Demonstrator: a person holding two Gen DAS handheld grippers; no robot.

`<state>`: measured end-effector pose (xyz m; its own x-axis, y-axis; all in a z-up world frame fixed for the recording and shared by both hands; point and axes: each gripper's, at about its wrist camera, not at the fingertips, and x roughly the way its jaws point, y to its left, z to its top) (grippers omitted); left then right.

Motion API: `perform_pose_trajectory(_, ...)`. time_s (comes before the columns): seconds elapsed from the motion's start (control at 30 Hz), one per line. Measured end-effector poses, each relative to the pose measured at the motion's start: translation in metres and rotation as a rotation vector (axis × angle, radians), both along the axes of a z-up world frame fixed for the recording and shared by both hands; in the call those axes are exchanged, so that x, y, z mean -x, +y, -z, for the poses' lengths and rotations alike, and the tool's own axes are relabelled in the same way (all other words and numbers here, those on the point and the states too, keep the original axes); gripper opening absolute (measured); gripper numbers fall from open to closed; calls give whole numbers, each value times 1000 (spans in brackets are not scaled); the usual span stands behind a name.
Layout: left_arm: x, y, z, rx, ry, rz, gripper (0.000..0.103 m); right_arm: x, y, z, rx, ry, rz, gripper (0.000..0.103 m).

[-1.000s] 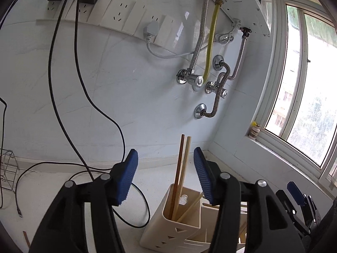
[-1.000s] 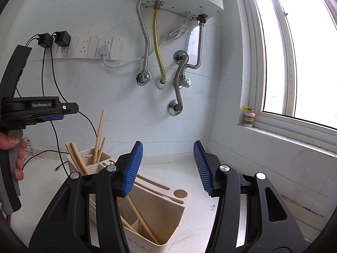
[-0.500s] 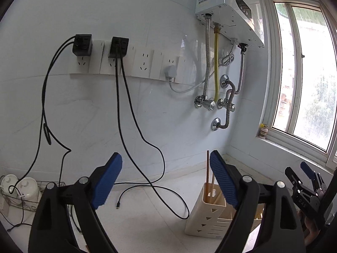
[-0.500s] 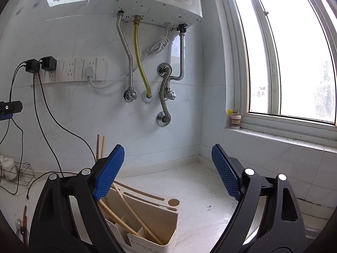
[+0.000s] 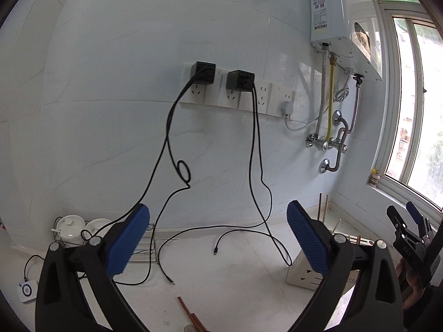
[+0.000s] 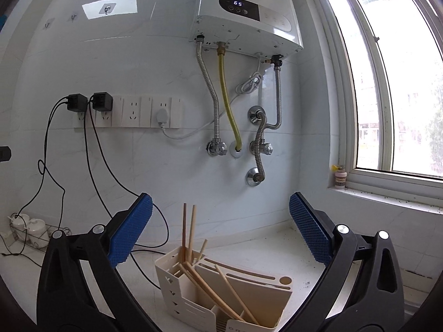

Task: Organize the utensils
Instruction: 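Move both open tools back toward the remaining utensils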

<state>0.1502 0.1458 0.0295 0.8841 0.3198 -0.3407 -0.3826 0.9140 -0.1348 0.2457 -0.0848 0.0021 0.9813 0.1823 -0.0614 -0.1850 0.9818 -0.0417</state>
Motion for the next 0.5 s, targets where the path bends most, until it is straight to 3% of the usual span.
perform_pose_trajectory(0.2, 28, 20, 13, -7, 64, -59, 98, 12, 40, 2, 26, 26, -105, 95)
perform_pose_trajectory(0.5, 46, 39, 56, 163, 186, -95, 98, 33, 94, 25, 65, 141, -240, 95)
